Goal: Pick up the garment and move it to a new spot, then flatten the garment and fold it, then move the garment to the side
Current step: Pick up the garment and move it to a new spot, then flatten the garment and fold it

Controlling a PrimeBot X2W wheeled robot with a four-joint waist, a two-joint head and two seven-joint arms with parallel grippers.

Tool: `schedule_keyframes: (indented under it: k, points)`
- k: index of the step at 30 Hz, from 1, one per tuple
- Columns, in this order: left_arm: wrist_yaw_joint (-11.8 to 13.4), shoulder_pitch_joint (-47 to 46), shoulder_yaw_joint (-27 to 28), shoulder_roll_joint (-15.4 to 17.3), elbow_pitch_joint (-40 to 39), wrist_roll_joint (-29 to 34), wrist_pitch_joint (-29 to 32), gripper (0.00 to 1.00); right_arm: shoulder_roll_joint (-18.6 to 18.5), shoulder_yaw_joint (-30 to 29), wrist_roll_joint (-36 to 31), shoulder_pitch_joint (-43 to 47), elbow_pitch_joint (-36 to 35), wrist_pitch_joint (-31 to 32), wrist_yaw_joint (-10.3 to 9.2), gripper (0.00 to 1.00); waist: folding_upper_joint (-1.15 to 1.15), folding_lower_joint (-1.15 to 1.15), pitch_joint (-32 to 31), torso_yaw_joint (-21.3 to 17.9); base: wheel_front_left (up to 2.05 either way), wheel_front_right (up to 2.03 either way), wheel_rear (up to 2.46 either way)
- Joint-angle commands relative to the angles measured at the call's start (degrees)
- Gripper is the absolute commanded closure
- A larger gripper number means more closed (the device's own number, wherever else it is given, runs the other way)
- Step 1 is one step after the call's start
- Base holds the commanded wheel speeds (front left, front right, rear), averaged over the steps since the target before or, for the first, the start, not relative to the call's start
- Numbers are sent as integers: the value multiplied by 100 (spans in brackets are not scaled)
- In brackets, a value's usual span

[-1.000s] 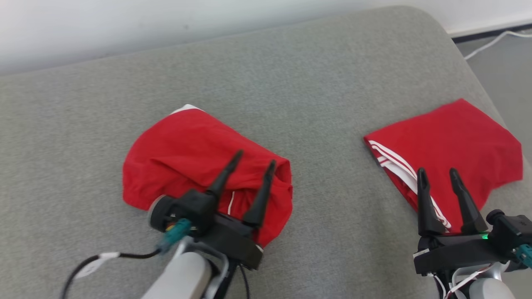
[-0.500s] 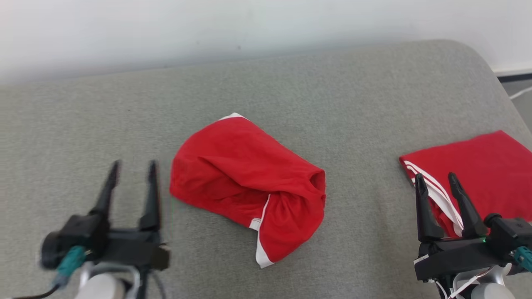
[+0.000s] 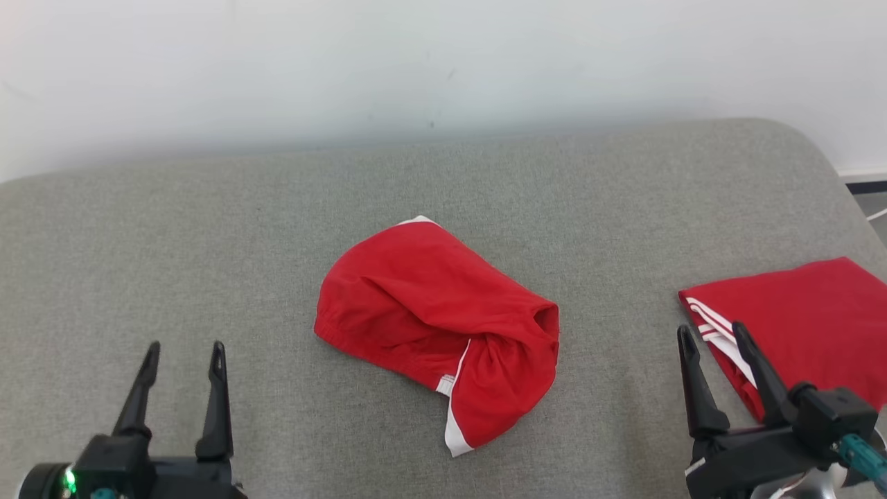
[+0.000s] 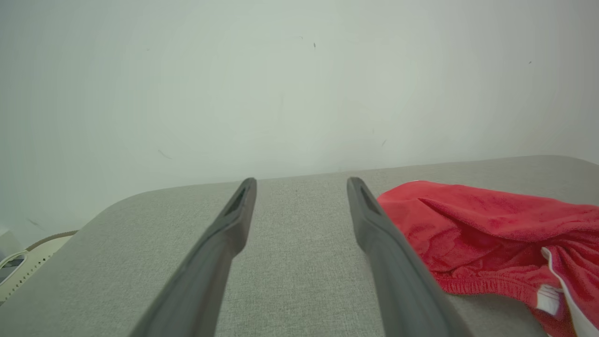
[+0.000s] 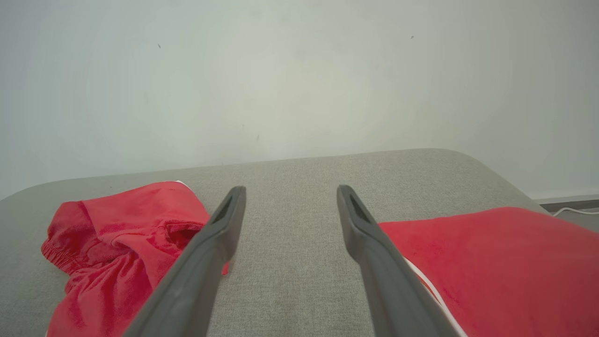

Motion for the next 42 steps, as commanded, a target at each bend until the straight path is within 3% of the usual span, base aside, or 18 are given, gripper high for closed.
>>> schedule_keyframes:
  k: [1,15,37,42]
  points:
    - [52,156,-26,52,-84,57,33,0,-44,24,-41,117,-20,19,-4,0,0,1,-86,12,0,0,0]
    - [267,618,-133,162,-294,140,269,0,76,-88,-91,586,-224,257,-4,0,0,1,-289,-12,0,0,0]
    - [278,469,-166,90,-200,16,202,0,16,23,-35,494,-304,345,-4,0,0,1,-243,124,0,0,0]
    - [298,369,-172,72,-235,32,186,0,-170,715,-10,262,-359,433,-4,0,0,1,-141,182,0,0,0]
